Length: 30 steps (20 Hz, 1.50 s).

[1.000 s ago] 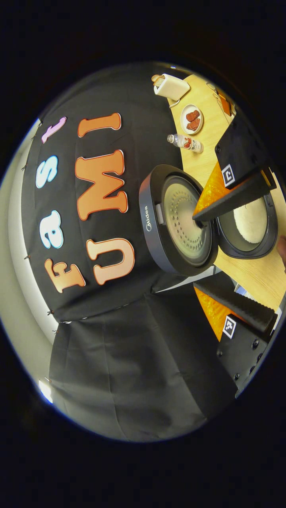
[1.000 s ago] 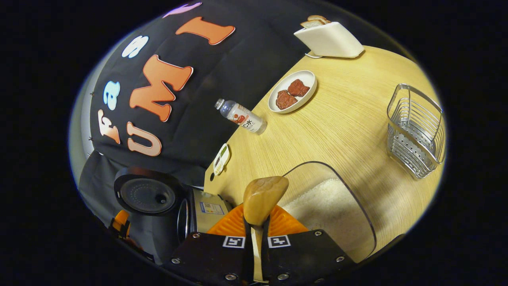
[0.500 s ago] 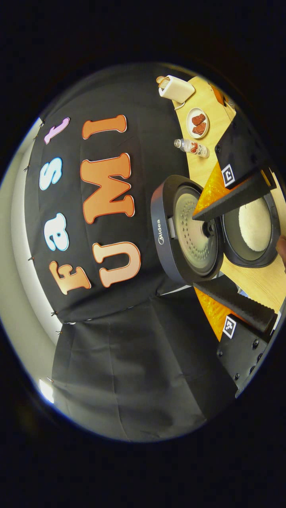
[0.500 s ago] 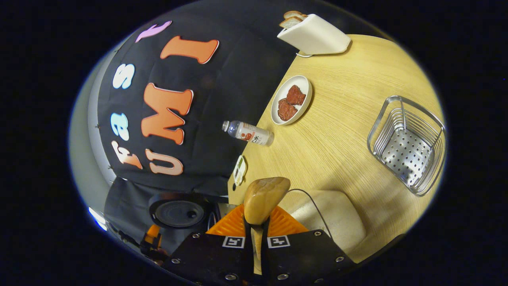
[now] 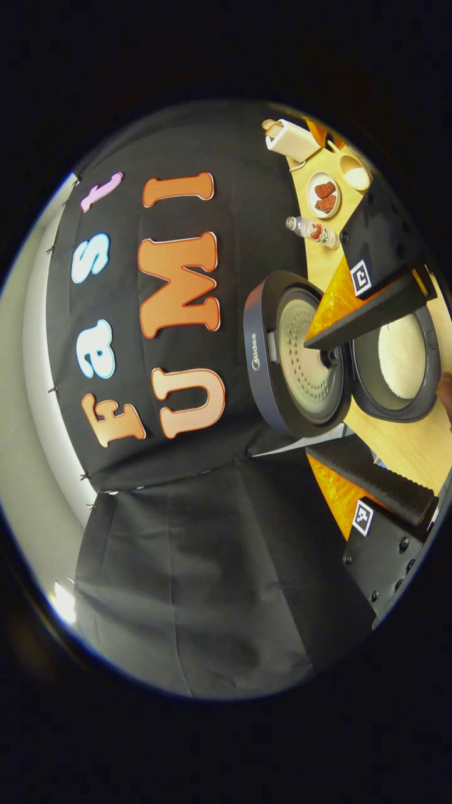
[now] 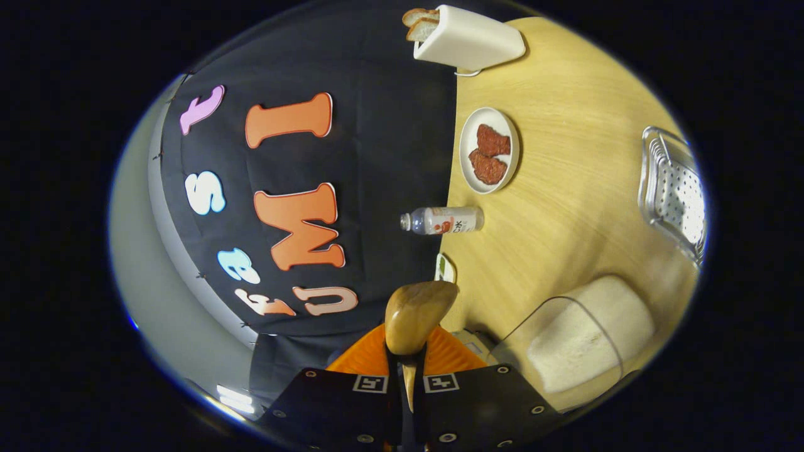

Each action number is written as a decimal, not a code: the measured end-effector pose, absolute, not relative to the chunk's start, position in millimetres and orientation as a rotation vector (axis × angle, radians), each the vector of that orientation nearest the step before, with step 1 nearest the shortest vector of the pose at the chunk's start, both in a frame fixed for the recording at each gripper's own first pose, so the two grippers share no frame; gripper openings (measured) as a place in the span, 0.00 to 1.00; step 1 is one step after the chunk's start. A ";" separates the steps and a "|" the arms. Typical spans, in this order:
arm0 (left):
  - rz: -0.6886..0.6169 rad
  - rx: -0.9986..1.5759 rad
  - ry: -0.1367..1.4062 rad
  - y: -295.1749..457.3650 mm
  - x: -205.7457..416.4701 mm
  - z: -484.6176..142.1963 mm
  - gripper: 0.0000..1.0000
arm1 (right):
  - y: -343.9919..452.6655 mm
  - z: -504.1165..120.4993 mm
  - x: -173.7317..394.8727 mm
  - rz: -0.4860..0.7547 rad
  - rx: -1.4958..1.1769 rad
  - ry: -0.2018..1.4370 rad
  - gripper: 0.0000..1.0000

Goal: Close the left gripper, press the button to open the rice cooker; take a wooden spoon from the chopstick holder with the right hand, scoop a spoonful of rice and pour it into the rice cooker, then put the wooden spoon back into the chopstick holder.

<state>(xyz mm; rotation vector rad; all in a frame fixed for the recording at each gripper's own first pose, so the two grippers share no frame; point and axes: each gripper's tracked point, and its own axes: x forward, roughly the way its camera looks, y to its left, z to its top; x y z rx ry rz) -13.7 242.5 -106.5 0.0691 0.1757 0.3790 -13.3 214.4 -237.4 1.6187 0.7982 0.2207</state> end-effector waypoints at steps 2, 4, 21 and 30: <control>0.406 0.052 0.175 256.4 -21.3 -107.2 1.00 | 242.6 -221.7 -0.8 0.260 1.672 0.815 0.06; 0.436 0.042 0.176 272.9 -29.9 -109.1 0.98 | 273.4 -209.0 11.3 0.307 1.682 0.837 0.06; 0.590 0.035 0.221 351.5 -73.5 -136.6 1.00 | 432.8 -172.9 42.5 0.541 0.986 0.776 0.06; 0.594 0.040 0.226 359.7 -71.2 -140.9 0.99 | 459.9 -155.0 31.0 0.598 0.640 0.599 0.07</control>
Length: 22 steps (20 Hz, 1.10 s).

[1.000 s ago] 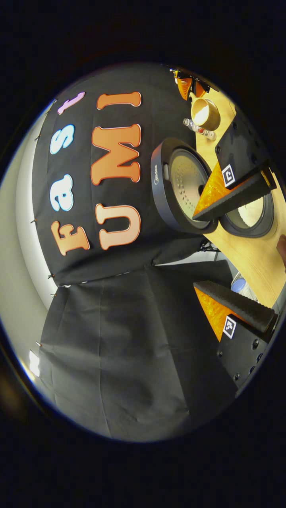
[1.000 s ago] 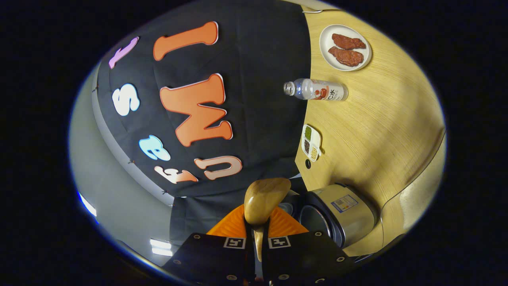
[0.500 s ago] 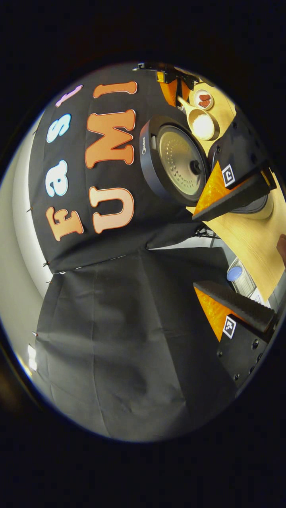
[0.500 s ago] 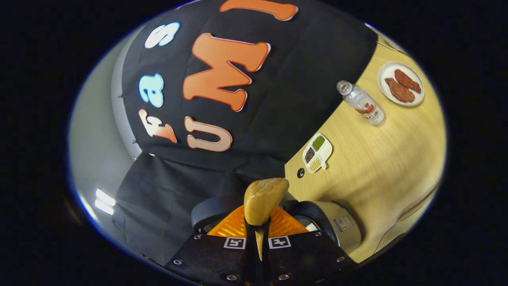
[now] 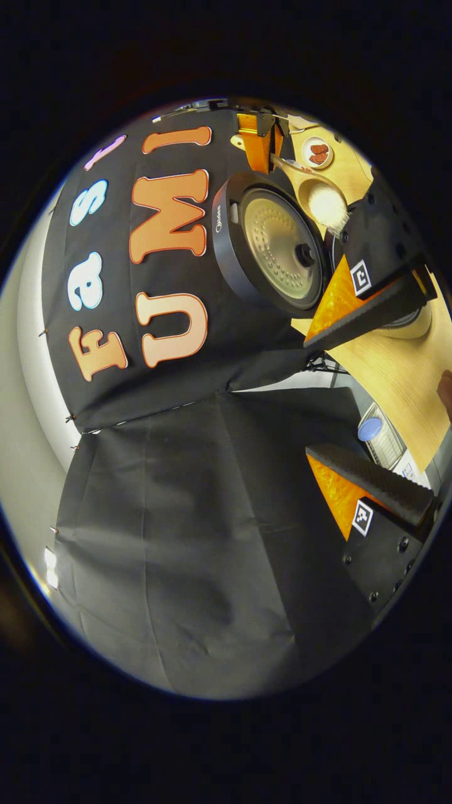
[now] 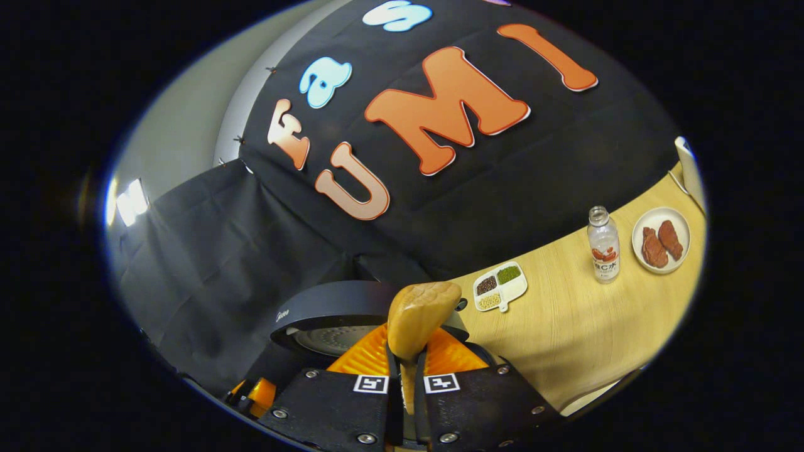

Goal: Close the left gripper, press the button to open the rice cooker; take a wooden spoon from the chopstick holder with the right hand, scoop a spoonful of rice and pour it into the rice cooker, then put the wooden spoon back into the chopstick holder.

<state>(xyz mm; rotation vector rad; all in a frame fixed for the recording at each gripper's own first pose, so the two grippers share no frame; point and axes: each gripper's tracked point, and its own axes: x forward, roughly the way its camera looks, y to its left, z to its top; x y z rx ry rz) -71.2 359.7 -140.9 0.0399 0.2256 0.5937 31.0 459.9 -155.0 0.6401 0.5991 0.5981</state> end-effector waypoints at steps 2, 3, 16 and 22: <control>0.595 0.037 0.226 360.8 -70.1 -141.6 0.98 | 463.1 -149.0 28.5 0.614 0.623 0.581 0.07; 0.598 0.038 0.226 362.6 -72.5 -141.6 1.00 | 463.4 -147.1 29.1 0.620 0.616 0.574 0.07; 0.603 0.039 0.239 364.4 -73.0 -147.9 1.00 | 480.6 -137.6 15.0 0.690 0.365 0.430 0.07; 0.611 0.040 0.243 366.8 -74.2 -149.1 0.98 | 497.0 -122.4 0.0 0.757 0.218 0.318 0.07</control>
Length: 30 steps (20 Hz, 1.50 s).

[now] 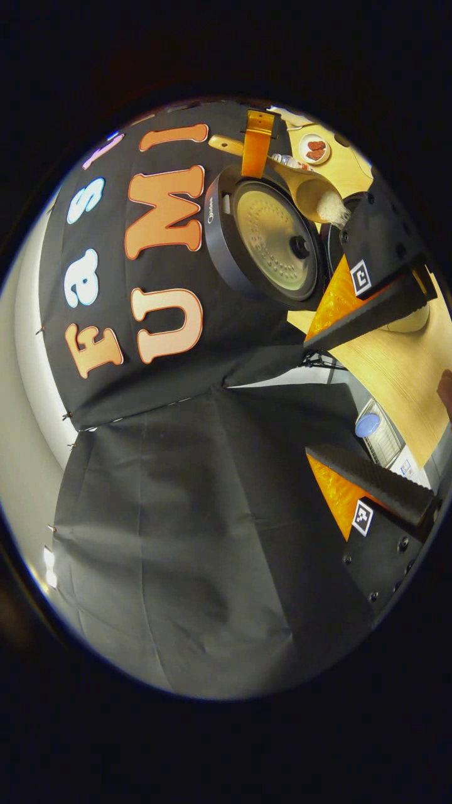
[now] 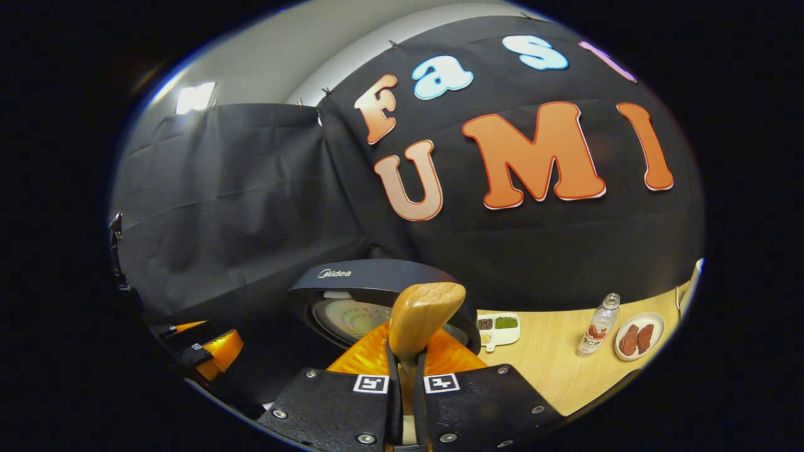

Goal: Close the left gripper, press the button to open the rice cooker; take a wooden spoon from the chopstick holder with the right hand, scoop a spoonful of rice and pour it into the rice cooker, then put the wooden spoon back into the chopstick holder.

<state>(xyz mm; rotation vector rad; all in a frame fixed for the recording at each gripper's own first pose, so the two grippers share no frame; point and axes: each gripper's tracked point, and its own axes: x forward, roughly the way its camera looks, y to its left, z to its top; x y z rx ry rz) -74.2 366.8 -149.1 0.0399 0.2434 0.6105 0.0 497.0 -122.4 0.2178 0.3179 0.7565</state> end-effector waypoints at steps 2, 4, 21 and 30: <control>0.610 0.041 0.247 366.6 -72.6 -149.7 1.00 | 502.8 -121.0 -8.0 0.784 0.130 0.266 0.06; 0.611 0.044 0.247 366.5 -74.1 -149.2 1.00 | 508.0 -118.0 -12.2 0.816 0.057 0.214 0.06; 0.592 0.035 0.238 302.9 -68.2 -128.4 0.99 | 397.9 -92.6 -6.8 0.787 0.170 0.244 0.06; 0.506 0.035 0.241 222.2 -41.3 -113.7 1.00 | 186.8 -158.3 19.6 0.430 0.175 0.375 0.06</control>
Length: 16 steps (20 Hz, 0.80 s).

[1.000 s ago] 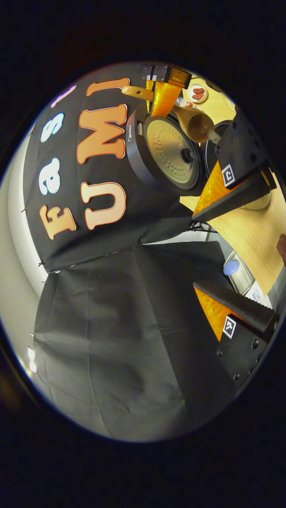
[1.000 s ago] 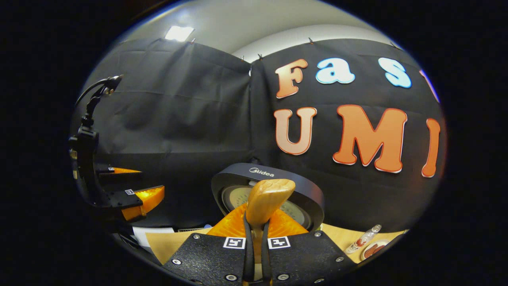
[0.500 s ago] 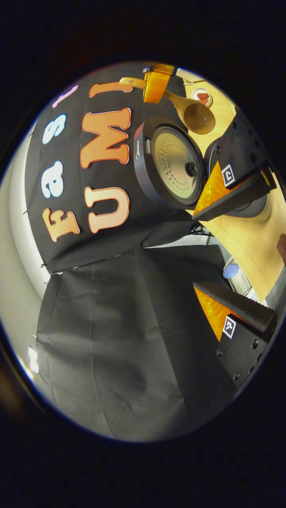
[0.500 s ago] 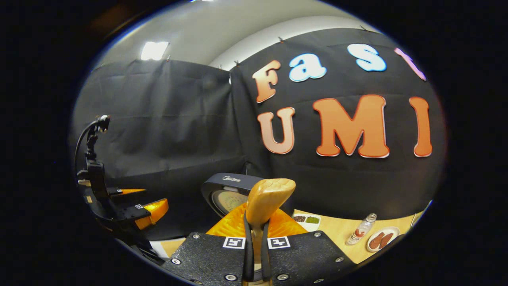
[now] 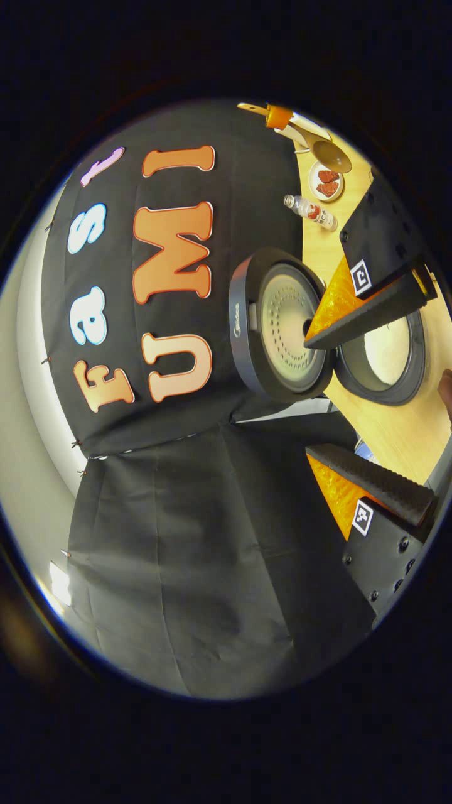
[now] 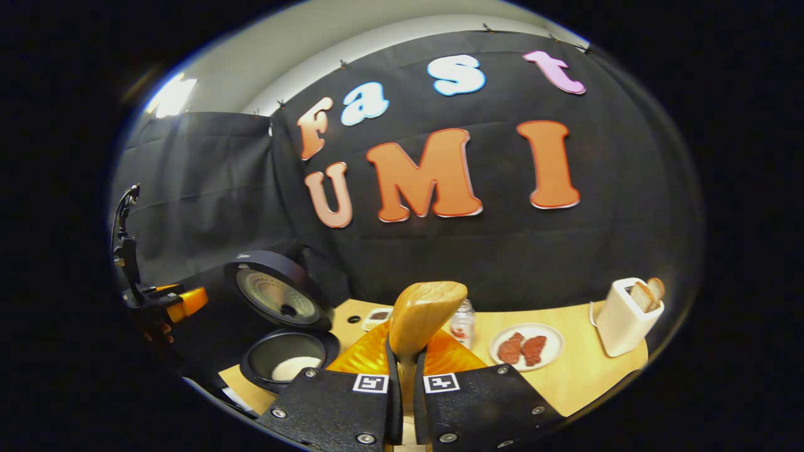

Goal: Close the left gripper, press the button to open the rice cooker; take a wooden spoon from the chopstick holder with the right hand, scoop a spoonful of rice and pour it into the rice cooker, then put the wooden spoon back into the chopstick holder.

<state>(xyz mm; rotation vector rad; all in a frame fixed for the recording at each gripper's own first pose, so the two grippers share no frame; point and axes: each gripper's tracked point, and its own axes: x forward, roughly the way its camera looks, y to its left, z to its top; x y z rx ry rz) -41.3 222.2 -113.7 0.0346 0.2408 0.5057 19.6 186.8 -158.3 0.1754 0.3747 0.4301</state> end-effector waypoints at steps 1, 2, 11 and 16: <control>0.496 0.030 0.246 214.9 -40.1 -113.9 1.00 | 162.4 -168.4 18.9 0.388 0.173 0.394 0.07; 0.491 0.026 0.251 207.7 -38.0 -114.3 1.00 | 139.7 -179.5 17.0 0.349 0.174 0.415 0.07; 0.497 0.044 0.230 180.5 -27.8 -94.4 1.00 | 21.3 -241.4 -22.3 0.131 0.250 0.565 0.06; 0.504 0.034 0.208 174.5 -17.3 -78.5 1.00 | 3.6 -277.0 -39.1 0.104 0.276 0.633 0.06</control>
